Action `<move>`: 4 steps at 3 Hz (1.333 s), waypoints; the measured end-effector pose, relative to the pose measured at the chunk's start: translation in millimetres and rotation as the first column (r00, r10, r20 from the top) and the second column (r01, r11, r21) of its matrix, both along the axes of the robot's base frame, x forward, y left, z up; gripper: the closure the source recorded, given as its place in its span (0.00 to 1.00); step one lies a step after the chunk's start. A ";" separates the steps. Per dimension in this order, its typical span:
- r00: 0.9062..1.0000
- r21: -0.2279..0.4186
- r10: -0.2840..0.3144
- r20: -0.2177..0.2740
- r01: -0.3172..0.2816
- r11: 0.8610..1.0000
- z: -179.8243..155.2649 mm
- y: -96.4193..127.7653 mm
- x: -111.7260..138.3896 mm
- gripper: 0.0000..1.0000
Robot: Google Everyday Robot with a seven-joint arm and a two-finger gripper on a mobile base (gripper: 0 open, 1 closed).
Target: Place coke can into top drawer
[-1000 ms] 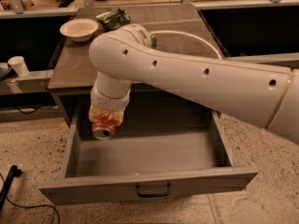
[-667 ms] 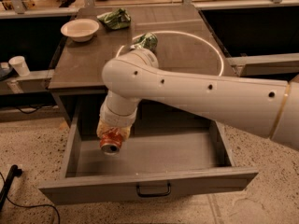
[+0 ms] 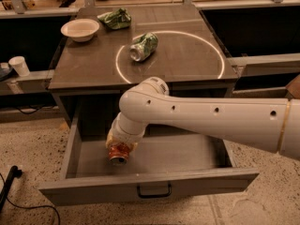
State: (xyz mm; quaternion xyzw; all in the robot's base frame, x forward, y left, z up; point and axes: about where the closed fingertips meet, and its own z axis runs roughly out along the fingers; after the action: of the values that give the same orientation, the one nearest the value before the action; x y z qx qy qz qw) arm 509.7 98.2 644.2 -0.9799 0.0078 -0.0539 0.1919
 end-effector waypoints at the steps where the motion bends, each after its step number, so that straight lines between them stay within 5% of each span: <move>1: 1.000 0.004 0.001 0.026 -0.001 1.000 -14.4 -5.4 5.8 0.83; 4: 1.000 0.013 -0.023 0.015 0.023 1.000 -35.3 -12.2 4.8 0.14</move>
Offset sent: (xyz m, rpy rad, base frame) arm 0.0064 -0.0144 -0.0434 0.0254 -0.0273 -0.0340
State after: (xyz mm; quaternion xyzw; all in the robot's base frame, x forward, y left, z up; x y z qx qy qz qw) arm 514.5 86.0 609.0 -0.9780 0.0181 -0.0637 0.1976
